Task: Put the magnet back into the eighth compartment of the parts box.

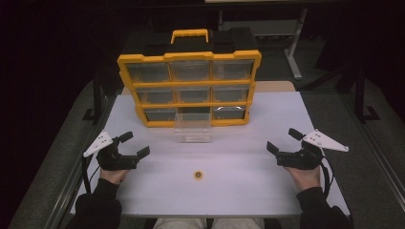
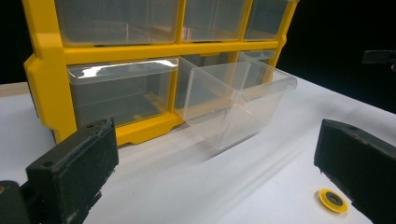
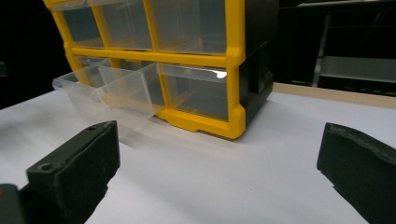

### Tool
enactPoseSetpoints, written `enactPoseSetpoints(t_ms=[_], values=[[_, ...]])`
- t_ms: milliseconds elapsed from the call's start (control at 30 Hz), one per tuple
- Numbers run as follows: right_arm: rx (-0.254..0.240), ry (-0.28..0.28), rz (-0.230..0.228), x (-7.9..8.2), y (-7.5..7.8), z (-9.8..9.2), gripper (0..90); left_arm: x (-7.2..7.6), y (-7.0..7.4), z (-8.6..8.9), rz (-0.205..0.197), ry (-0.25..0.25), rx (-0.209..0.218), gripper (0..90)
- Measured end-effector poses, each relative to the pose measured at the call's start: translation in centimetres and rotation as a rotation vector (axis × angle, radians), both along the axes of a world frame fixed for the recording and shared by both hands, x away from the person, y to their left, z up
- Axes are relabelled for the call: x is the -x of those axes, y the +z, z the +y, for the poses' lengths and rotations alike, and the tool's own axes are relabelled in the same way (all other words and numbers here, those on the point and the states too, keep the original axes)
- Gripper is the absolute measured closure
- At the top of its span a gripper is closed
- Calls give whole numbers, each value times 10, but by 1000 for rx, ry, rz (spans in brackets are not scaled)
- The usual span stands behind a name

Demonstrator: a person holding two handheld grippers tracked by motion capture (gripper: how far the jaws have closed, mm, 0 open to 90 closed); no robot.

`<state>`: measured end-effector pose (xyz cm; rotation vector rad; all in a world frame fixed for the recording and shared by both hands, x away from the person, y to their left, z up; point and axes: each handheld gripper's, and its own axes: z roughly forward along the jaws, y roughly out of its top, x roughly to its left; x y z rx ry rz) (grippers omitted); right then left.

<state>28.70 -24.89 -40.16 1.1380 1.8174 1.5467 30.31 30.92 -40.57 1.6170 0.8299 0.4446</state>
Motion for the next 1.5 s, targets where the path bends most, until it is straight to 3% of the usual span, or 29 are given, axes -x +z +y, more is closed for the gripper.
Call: enactPoseSetpoints(t_ms=[400,667,800,933,1500], values=[[70,108,50,-2,-6,19,0,-2,-2,1,23,1,19,0],[65,114,62,-2,-6,21,0,-2,-3,4,25,20,17,0],[84,129,68,-3,-3,25,0,1,-2,8,15,68,30,0],[97,155,75,-4,2,33,0,0,-4,10,23,78,43,0],[138,267,126,-10,20,60,0,-2,-5,8,31,67,39,0]])
